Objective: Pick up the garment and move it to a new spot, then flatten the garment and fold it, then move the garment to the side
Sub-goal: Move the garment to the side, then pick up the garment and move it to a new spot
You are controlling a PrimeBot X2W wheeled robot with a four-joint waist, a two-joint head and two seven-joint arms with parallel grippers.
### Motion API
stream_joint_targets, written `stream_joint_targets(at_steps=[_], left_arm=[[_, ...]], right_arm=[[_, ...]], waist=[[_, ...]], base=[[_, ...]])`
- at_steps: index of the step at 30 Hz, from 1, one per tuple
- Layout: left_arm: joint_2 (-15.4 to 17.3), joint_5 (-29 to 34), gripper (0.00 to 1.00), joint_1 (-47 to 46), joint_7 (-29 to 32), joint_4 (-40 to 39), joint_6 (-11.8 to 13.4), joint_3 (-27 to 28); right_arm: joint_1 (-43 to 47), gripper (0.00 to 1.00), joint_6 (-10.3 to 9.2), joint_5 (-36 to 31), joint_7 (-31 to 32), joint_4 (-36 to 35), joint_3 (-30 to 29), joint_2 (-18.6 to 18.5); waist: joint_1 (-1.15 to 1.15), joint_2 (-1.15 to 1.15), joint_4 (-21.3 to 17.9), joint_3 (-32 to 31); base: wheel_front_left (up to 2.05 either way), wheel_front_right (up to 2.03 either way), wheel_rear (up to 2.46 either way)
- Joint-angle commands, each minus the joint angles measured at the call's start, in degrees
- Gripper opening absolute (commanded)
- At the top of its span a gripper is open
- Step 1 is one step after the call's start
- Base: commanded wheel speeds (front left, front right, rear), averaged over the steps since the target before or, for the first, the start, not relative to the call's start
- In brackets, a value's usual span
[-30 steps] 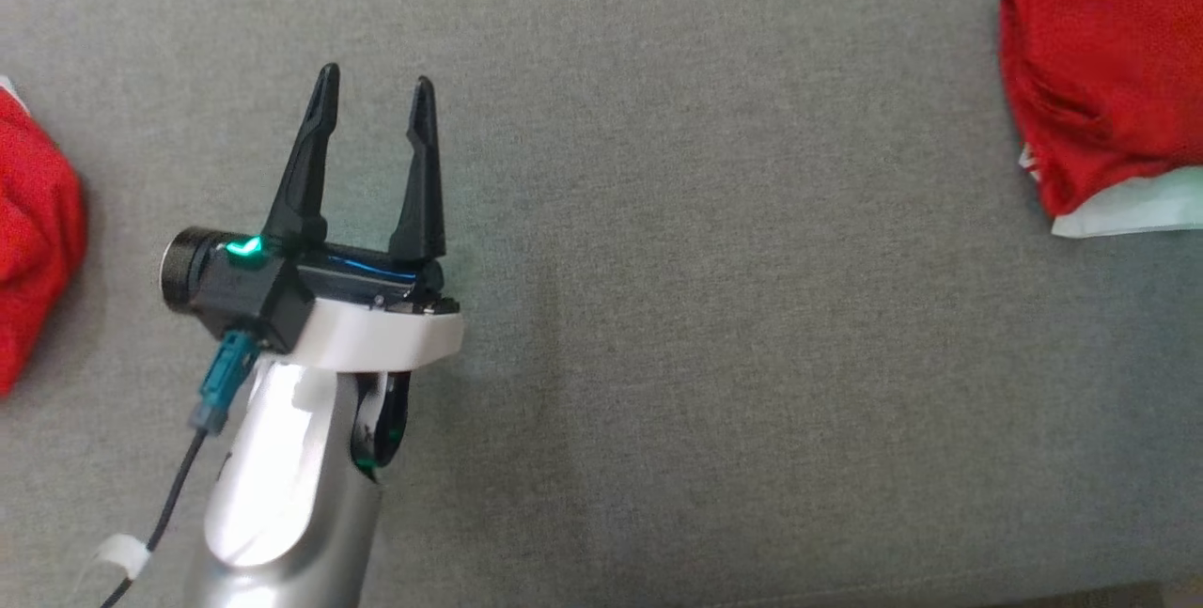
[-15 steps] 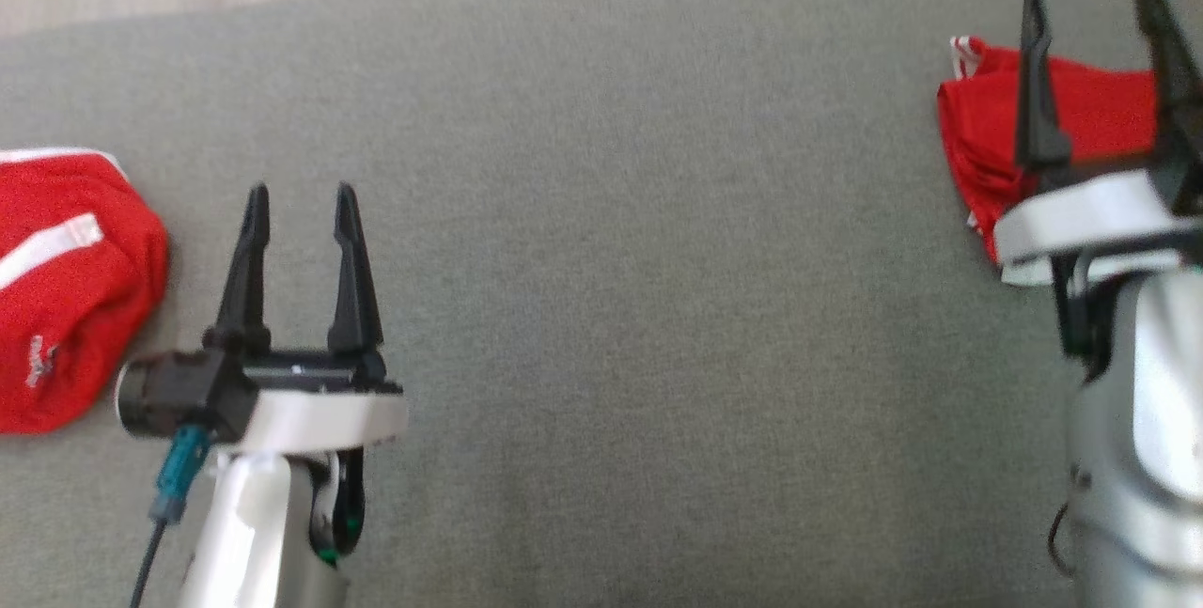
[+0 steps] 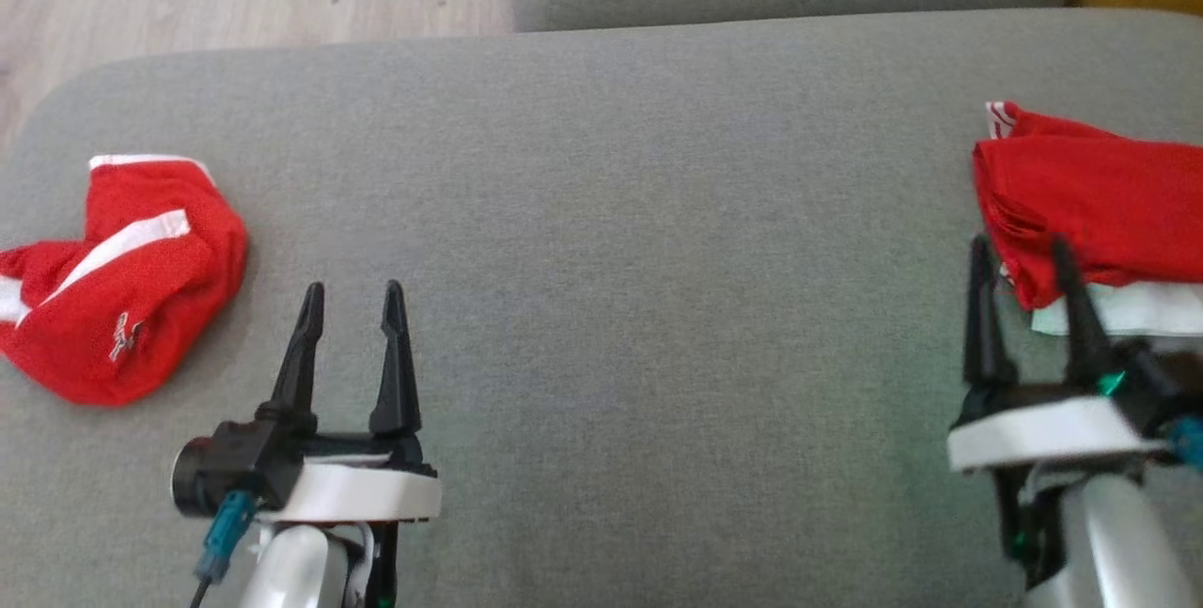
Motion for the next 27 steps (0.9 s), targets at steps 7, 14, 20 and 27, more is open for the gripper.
stream_joint_targets(at_steps=[7,14,20,27], left_arm=[[0.4,-0.6,1.0,-0.7,-0.3,-1.7,1.2,1.4],[0.4,-0.3,1.0,-0.8,-0.3,-1.1,1.2,1.6],[0.4,-0.7,1.0,-1.0,-0.3,-0.8,1.7,1.8],[0.4,-1.2,1.0,-0.8,-0.3,0.4,2.5,2.5]], right_arm=[[1.1,1.0,0.39,3.1,-2.6,1.2,4.3,0.0],[0.5,1.0,0.39,4.1,-2.8,2.1,4.0,0.0],[0.5,1.0,0.39,4.4,-2.8,2.3,3.7,0.0],[2.8,1.0,0.39,4.1,-2.8,3.6,5.6,0.0]], waist=[[0.0,0.0,1.2,0.3],[0.0,0.0,1.5,0.2],[0.0,0.0,2.3,0.3],[0.0,0.0,8.8,-0.6]], base=[[0.0,0.0,0.0],[0.0,0.0,0.0],[0.0,0.0,0.0],[0.0,0.0,0.0]])
